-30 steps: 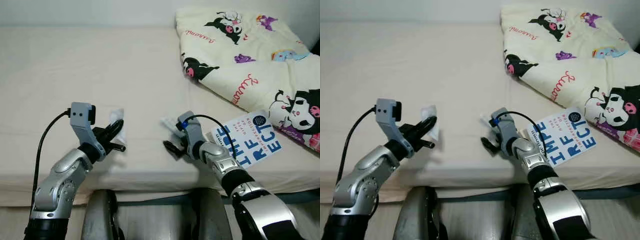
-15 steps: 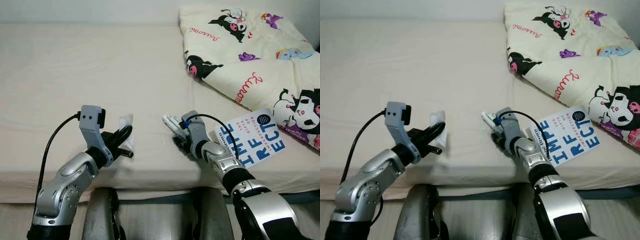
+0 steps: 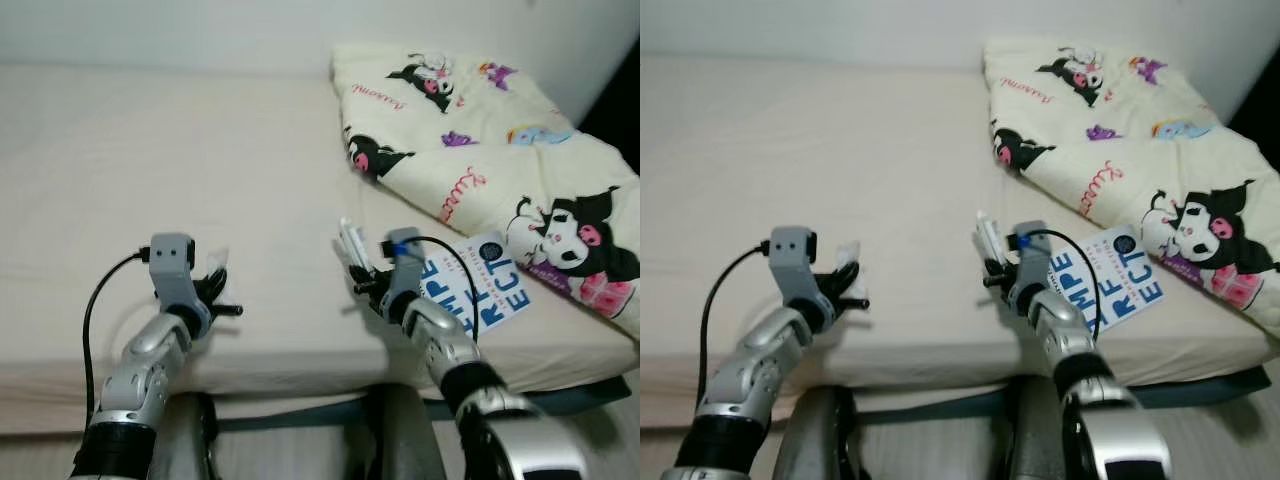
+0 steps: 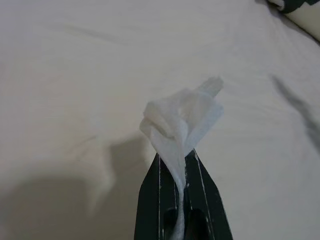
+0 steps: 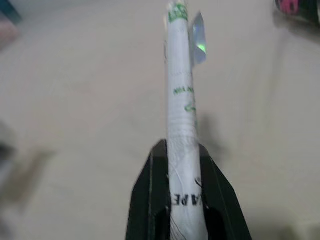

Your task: Clean up the room

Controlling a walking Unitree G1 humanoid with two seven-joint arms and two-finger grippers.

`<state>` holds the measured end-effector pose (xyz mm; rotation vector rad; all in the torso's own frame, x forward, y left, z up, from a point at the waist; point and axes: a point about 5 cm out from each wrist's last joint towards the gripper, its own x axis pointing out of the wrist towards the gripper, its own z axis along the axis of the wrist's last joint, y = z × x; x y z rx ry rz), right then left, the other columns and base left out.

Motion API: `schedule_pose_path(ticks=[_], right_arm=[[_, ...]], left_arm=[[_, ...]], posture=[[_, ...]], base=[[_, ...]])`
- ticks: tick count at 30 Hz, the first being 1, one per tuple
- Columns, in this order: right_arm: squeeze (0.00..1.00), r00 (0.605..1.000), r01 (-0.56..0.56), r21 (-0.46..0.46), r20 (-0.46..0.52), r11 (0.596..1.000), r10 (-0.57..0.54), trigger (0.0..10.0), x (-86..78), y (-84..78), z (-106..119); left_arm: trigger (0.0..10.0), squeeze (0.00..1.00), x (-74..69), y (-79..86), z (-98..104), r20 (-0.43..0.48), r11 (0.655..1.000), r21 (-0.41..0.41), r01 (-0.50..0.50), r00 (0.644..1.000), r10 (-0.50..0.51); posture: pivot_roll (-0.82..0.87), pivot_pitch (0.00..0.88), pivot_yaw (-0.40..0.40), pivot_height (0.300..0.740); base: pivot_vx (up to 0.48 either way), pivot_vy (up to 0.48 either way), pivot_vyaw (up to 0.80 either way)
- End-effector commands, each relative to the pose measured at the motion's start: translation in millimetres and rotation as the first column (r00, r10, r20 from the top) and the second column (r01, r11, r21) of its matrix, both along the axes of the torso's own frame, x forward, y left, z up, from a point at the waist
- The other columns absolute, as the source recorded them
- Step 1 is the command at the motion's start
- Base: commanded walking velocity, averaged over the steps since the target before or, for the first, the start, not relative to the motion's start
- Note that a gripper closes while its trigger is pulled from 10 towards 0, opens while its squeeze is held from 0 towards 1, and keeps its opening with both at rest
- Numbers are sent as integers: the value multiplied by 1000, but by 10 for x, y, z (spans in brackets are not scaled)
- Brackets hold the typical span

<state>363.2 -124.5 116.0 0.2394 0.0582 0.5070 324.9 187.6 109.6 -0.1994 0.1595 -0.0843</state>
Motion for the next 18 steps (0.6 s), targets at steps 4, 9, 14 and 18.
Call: schedule_pose_path(ticks=[4, 9, 14, 18], right_arm=[[0, 995, -88, 56, -48, 995, 91, 3098, -162, 131, -172], [0, 972, -95, 6, -213, 995, 94, 2784, -430, 142, -671], [0, 961, -89, -25, -265, 996, 79, 1686, -501, 76, -788], [0, 946, -55, -78, -324, 995, 27, 3373, -548, -45, -896]], left_arm=[[10000, 0, -36, 128, -249, -65, 996, -17, -88, 994, 87], [10000, 0, -108, 204, -534, -145, 989, 16, -148, 978, 148], [10000, 0, -139, 164, -586, -140, 991, 36, -131, 981, 134], [10000, 0, -204, 112, -734, -172, 993, 71, -99, 979, 110]], posture=[[45, 11, -87, 511], [48, 0, -102, 531], [52, 0, -112, 546], [59, 0, -109, 561]], base=[[0, 0, 0], [0, 0, 0], [-384, 0, 0], [-120, 0, 0]])
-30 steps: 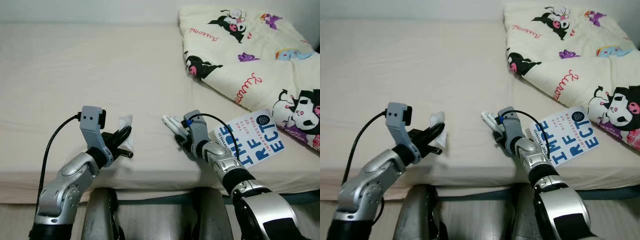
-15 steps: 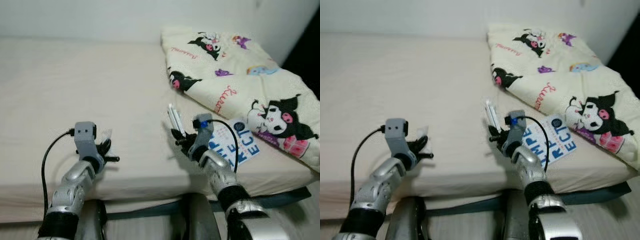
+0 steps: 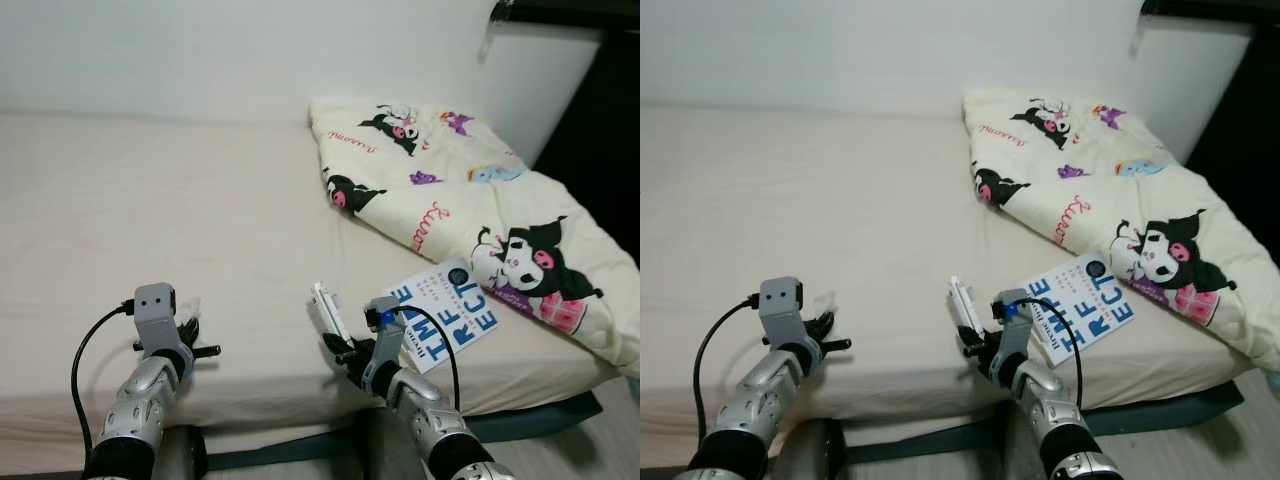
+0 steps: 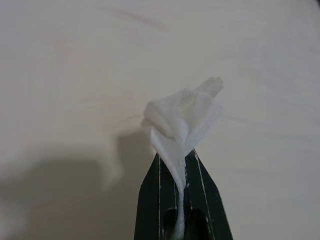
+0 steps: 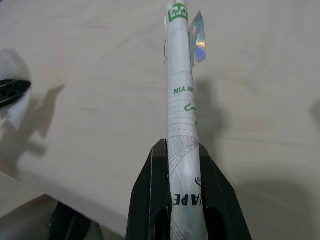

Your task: Clean up the room

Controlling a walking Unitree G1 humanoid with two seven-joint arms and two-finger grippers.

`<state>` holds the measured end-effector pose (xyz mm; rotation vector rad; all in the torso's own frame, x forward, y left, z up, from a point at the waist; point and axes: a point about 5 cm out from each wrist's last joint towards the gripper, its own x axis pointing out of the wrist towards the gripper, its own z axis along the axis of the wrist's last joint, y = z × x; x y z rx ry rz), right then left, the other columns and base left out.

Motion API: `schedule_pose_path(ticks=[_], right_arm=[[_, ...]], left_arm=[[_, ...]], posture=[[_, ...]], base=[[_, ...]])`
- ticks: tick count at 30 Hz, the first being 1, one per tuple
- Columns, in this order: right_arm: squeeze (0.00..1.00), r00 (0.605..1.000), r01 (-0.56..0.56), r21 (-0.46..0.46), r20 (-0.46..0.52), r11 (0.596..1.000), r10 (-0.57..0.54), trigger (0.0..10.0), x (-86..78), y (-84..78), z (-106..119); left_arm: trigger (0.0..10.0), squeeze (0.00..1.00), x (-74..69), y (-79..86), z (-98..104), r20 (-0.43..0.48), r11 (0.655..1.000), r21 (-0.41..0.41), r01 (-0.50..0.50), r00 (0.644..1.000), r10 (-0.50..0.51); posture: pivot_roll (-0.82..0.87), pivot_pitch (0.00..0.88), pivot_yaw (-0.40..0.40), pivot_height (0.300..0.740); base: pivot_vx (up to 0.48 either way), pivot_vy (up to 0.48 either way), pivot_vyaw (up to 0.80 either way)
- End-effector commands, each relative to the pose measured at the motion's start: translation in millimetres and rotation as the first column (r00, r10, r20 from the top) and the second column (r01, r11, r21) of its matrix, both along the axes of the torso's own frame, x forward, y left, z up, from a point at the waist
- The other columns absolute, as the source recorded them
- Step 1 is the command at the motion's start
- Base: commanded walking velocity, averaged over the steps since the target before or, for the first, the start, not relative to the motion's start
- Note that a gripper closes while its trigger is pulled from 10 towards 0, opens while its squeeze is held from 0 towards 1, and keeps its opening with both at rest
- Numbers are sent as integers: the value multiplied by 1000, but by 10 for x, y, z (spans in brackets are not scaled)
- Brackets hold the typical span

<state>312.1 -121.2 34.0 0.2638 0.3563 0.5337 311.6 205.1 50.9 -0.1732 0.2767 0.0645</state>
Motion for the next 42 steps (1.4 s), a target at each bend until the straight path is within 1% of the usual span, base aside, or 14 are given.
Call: schedule_pose_path(ticks=[1, 4, 5, 6, 8, 12, 17, 18, 19, 25, 29, 33, 34, 42], right_arm=[[0, 999, 18, -44, -41, 999, -20, 3373, -37, -78, -76], [0, 994, 55, -79, -93, 995, -62, 3882, -92, -179, -181], [0, 991, 63, -92, -108, 994, -73, 5059, -123, -214, -224], [0, 991, 63, -92, -108, 994, -73, 5059, -123, -214, -224], [0, 982, 92, -129, -154, 987, -111, 10000, -239, -336, -359], [0, 976, 104, -154, -174, 983, -131, 10000, -295, -396, -418], [0, 940, 159, -221, -264, 962, -216, 10000, -492, -570, -611], [0, 910, 176, -266, -324, 948, -260, 10000, -647, -658, -739], [0, 910, 176, -266, -324, 948, -260, 10000, -647, -658, -739], [0, 836, 188, -312, -447, 931, -319, 10000, -1047, -752, -1003], [0, 811, 183, -321, -484, 929, -327, 10000, -1192, -750, -1085], [0, 796, 188, -329, -501, 926, -339, 10000, -1254, -752, -1119], [0, 789, 187, -336, -508, 923, -345, 10000, -1281, -754, -1135], [0, 767, 185, -364, -527, 913, -366, 10000, -1372, -770, -1181]], left_arm=[[10000, 0, -70, -64, -147, -49, 999, 15, 28, 998, -27], [10000, 0, -142, -75, -283, -98, 998, 29, 47, 994, -44], [10000, 0, -176, -57, -343, -116, 999, 28, 42, 993, -39], [10000, 0, -176, -57, -343, -116, 999, 28, 42, 993, -39], [10000, 0, -342, 32, -549, -198, 999, 31, 20, 980, -13], [10000, 0, -438, 73, -647, -249, 999, 49, 14, 969, -1], [10000, 0, -702, 145, -880, -364, 998, 59, -5, 931, 26], [10000, 0, -885, 194, -1015, -438, 997, 67, -25, 898, 52], [10000, 0, -885, 194, -1015, -438, 997, 67, -25, 898, 52], [10000, 0, -1319, 329, -1250, -571, 991, 81, -108, 810, 135], [10000, 0, -1522, 355, -1342, -624, 987, 87, -133, 765, 158], [10000, 0, -1642, 342, -1398, -658, 987, 89, -137, 735, 162], [10000, 0, -1713, 327, -1433, -690, 988, 94, -124, 707, 154], [10000, 0, -1758, 287, -1461, -708, 991, 92, -96, 694, 133]], posture=[[59, 0, -109, 561], [60, 0, -107, 576], [58, 0, -105, 581], [58, 0, -105, 581], [58, 0, -102, 596], [55, 0, -100, 606], [54, 0, -97, 621], [56, 0, -98, 631], [56, 0, -98, 631], [57, 0, -102, 656], [56, 0, -102, 671], [57, 0, -101, 691], [56, 0, -102, 701], [54, 0, -108, 736]], base=[[0, 0, 0], [0, 0, 0], [0, 0, 0], [0, 0, 0], [0, 0, 0], [0, 0, 0], [0, 0, 0], [0, 0, 0], [0, 0, 0], [0, 0, 0], [0, 0, 0], [0, 0, 0], [0, 0, 0], [-409, 0, 0]])
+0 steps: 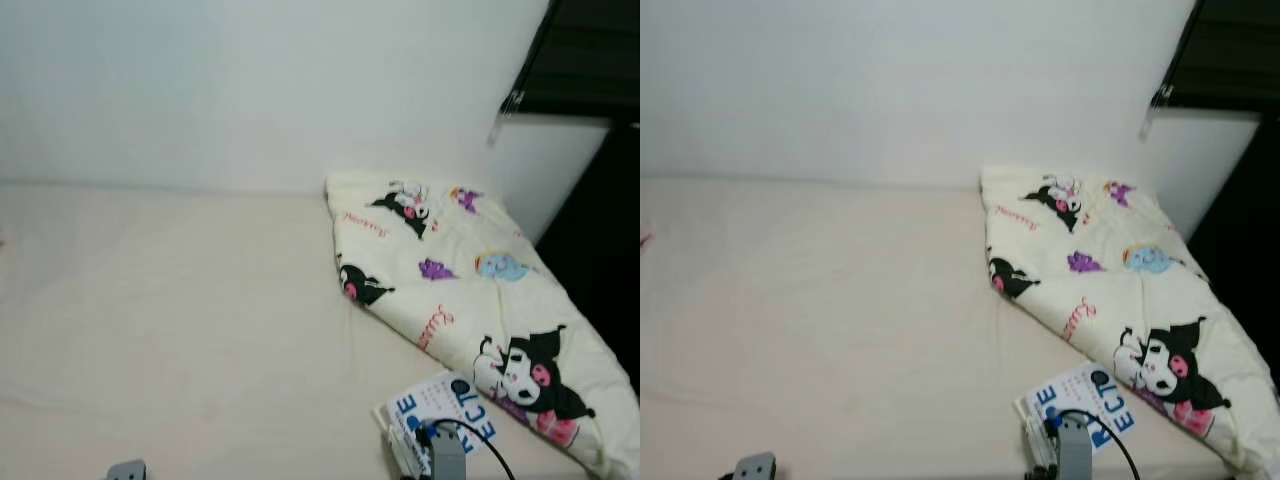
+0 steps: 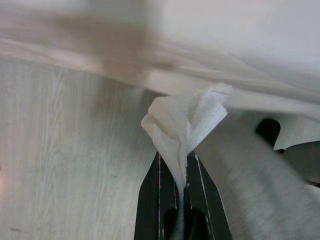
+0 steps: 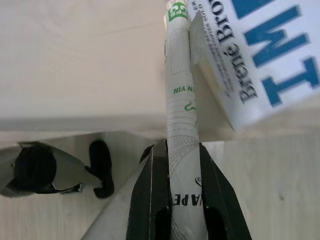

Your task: Clean up the room

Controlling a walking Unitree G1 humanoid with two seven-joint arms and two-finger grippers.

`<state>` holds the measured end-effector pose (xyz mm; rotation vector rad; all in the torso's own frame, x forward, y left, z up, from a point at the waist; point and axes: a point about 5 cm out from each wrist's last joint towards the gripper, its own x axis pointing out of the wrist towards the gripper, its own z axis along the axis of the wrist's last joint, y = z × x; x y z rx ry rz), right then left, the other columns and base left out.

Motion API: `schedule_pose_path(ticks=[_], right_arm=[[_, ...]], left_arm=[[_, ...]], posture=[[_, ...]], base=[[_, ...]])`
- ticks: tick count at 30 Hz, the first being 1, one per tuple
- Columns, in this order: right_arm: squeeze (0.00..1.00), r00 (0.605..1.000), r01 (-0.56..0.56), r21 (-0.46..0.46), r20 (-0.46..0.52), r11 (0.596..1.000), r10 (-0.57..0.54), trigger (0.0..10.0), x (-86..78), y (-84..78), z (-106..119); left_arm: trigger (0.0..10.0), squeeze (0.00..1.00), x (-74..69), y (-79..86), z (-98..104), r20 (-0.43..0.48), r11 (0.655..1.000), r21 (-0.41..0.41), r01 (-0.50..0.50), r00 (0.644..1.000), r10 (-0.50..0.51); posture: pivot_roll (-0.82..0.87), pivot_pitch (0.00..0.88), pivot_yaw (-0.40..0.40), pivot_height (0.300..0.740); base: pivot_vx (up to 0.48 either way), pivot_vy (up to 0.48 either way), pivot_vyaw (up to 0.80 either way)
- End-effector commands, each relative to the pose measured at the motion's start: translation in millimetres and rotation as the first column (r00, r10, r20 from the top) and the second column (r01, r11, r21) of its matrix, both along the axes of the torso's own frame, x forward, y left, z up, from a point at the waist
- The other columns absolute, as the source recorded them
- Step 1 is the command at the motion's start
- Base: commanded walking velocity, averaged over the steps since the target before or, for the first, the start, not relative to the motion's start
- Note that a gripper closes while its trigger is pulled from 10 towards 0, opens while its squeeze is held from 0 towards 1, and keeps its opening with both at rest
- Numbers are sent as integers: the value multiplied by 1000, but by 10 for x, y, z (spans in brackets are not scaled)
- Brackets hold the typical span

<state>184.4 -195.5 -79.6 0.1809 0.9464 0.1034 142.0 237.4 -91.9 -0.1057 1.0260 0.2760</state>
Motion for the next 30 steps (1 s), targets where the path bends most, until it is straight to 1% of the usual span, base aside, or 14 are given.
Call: schedule_pose_path(ticks=[1, 3, 6, 7, 8, 10, 13, 15, 18, 24, 30], right_arm=[[0, 999, 19, -9, -37, 1000, -19, 10000, -95, -28, -46], [0, 999, 33, -25, -41, 999, -34, 10000, -120, -46, -57], [0, 992, 61, -107, -102, 992, -72, 10000, -265, -144, -116], [0, 992, 61, -107, -102, 992, -72, 10000, -265, -144, -116], [0, 990, 65, -122, -115, 990, -79, 10000, -317, -173, -132], [0, 986, 29, -159, -156, 987, -54, 10000, -416, -217, -164], [0, 979, -14, -202, -201, 979, -27, 10000, -509, -251, -193], [0, 978, -25, -213, -209, 977, -20, 10000, -524, -255, -199], [0, 974, -71, -217, -224, 974, 21, 10000, -536, -224, -209], [0, 975, -83, -219, -221, 972, 34, 10000, -524, -175, -215], [0, 972, -98, -228, -230, 969, 44, 10000, -565, -164, -231]], left_arm=[[10000, 0, -62, -35, -33, -27, 1000, -11, 5, 1000, -5], [10000, 0, -60, -43, -34, -25, 1000, -17, 9, 1000, -9], [10000, 0, -61, -74, -42, -39, 998, 1, 60, 997, -60], [10000, 0, -61, -74, -42, -39, 998, 1, 60, 997, -60], [10000, 0, -62, -91, -46, -41, 997, 4, 78, 996, -78], [10000, 0, -66, -128, -56, -51, 993, 9, 115, 992, -114], [10000, 0, -62, -179, -65, -69, 984, 23, 178, 982, -176], [10000, 0, -61, -195, -69, -74, 981, 26, 195, 979, -192], [10000, 0, -40, -262, -75, -93, 957, 55, 284, 956, -278], [10000, 0, -21, -308, -77, -105, 938, 69, 340, 937, -332], [10000, 0, -29, -307, -80, -117, 931, 77, 356, 931, -346]], posture=[[54, 0, -108, 736], [53, 0, -108, 740], [51, 0, -108, 740], [51, 0, -108, 740], [51, 0, -108, 740], [50, 0, -107, 740], [51, 0, -107, 740], [51, 0, -107, 740], [50, 0, -103, 740], [51, 0, -99, 740], [53, 0, -101, 740]], base=[[-390, 0, 0], [-390, 0, 0], [0, 0, 0], [0, 0, 0], [0, 0, 0], [0, 0, 0], [0, 0, 627], [0, 0, 769], [0, 0, 767], [0, 0, 769], [0, 0, 769]])
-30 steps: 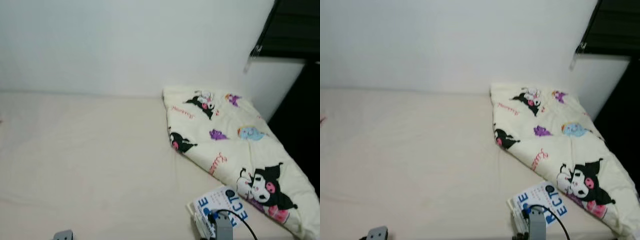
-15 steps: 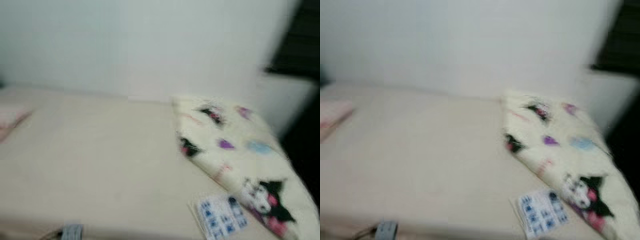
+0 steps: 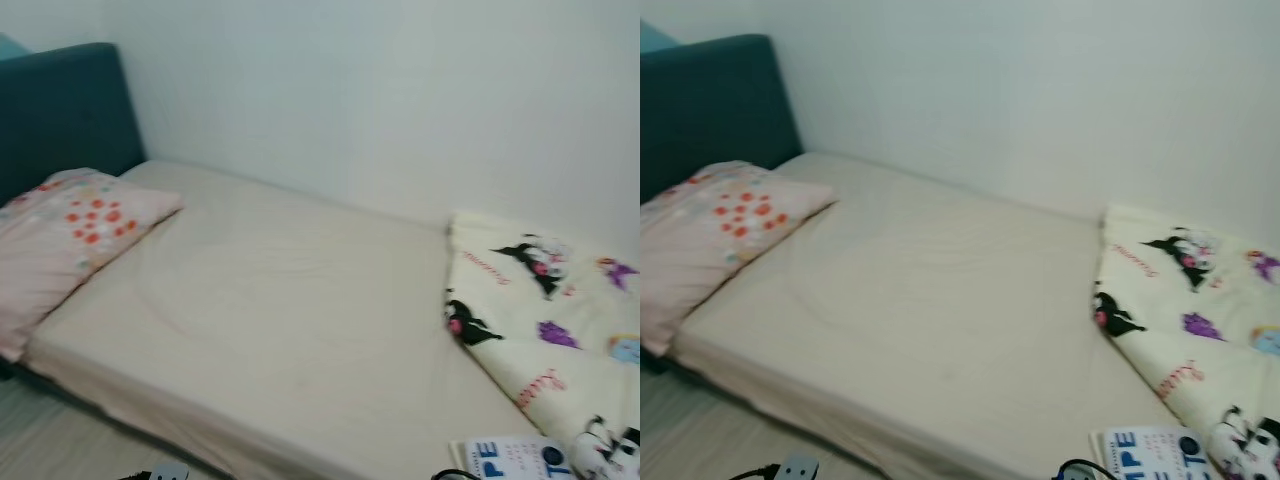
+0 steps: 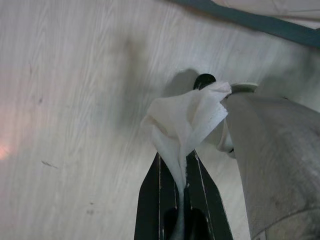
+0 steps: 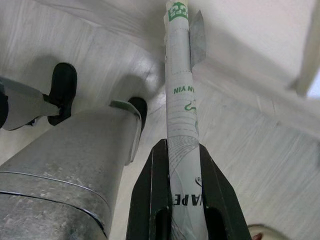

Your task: Clean up the room

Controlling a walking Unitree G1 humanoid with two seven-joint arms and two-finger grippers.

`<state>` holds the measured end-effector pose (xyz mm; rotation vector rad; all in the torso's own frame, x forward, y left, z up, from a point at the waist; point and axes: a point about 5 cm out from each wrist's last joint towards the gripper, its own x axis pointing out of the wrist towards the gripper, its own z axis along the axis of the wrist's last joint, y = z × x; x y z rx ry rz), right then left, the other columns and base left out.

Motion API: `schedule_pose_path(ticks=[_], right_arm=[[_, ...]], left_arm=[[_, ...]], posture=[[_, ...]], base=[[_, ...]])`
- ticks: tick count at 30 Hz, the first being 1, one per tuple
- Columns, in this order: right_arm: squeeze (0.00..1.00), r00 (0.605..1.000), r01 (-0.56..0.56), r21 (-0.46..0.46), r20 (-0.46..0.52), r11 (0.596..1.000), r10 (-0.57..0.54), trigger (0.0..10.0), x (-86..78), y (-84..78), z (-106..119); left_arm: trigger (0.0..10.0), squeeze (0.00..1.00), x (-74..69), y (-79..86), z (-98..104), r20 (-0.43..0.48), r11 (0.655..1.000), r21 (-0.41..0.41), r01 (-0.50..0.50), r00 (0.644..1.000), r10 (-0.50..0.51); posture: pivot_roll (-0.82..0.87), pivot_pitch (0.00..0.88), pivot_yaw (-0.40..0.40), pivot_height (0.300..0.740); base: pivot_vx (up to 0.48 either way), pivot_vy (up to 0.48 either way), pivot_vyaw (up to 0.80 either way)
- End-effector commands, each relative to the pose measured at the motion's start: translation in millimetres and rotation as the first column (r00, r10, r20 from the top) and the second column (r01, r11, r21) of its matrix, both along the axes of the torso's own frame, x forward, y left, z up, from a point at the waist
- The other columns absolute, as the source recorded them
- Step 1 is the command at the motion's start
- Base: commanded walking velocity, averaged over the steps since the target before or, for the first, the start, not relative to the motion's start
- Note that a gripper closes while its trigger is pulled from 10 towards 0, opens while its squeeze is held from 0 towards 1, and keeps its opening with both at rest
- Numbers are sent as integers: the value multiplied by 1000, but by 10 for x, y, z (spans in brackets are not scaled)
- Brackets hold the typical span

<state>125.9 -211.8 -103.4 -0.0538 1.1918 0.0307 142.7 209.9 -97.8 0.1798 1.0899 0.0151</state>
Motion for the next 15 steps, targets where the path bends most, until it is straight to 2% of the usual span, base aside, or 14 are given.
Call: schedule_pose_path(ticks=[1, 10, 15], right_arm=[[0, 1000, -20, -14, 2, 1000, 20, 10000, -19, -20, -1], [0, 999, -44, -40, -18, 998, 43, 10000, -95, -149, 5], [0, 999, -52, -59, -17, 997, 52, 10000, -78, -208, 23]], left_arm=[[10000, 0, -42, -39, -24, -26, 1000, 2, 28, 999, -28], [10000, 0, -85, -110, -50, -53, 993, 24, 117, 992, -115], [10000, 0, -96, -181, -63, -73, 966, 53, 253, 966, -249]], posture=[[54, 0, -102, 740], [56, 0, -104, 740], [58, 0, -100, 740]], base=[[0, 0, 769], [0, 0, 768], [0, 0, 768]])
